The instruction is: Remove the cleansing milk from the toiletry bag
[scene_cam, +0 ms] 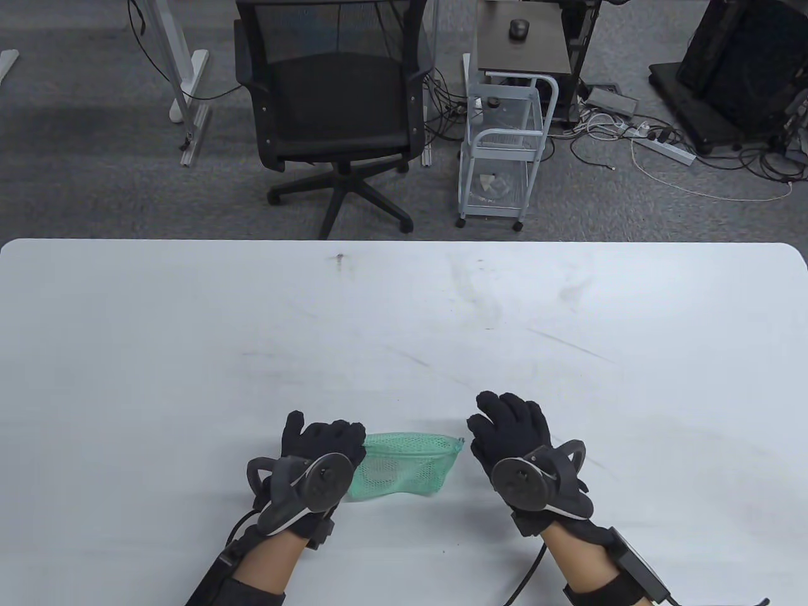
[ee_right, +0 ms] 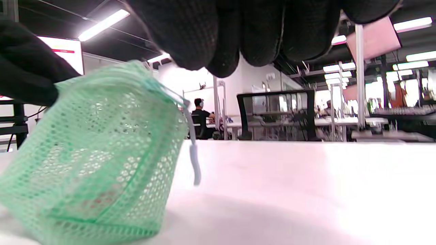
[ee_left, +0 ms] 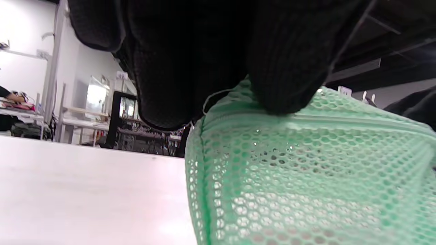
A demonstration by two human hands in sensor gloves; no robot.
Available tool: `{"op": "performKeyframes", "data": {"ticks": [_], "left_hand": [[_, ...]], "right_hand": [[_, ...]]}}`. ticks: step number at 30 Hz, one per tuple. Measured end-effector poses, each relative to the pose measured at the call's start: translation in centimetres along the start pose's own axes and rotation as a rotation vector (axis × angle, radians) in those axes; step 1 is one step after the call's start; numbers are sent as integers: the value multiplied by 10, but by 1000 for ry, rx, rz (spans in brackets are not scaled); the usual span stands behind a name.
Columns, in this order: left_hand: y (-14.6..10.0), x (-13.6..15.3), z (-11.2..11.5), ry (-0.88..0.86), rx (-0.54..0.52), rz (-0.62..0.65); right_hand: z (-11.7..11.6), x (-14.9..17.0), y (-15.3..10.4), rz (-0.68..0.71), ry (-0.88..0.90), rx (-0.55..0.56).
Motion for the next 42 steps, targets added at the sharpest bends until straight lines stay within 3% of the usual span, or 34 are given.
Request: {"op": "performKeyframes", "data": {"ticks": [4,9,16,30,42], "left_hand": [[-3,-3,7,-74,131,53],[-3,-7,11,-57,137,62],[-2,-5,13,-56,140,48],[-2,-6,14,-60,132,39],[-2,-7,14,-60,131,39]], "right_hand": [[-14,14,3,-51,86,-124],[-22,21,5,-75,149,-189],[-26,19,4,9,259,-273],[-35,9,3,71,258,-266],[-39,1,4,139,248,-191]]}}
Point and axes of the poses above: the tracker on the back of each hand, its own x axis roughly to the little-finger side, its own y axis roughly from the wrist to the fingertips, z = x × y, the point moved 2 cm from there along y, roughly from the wrist to the fingertips, and after that the axes turned 3 degrees about y, right-handed, at the moved point
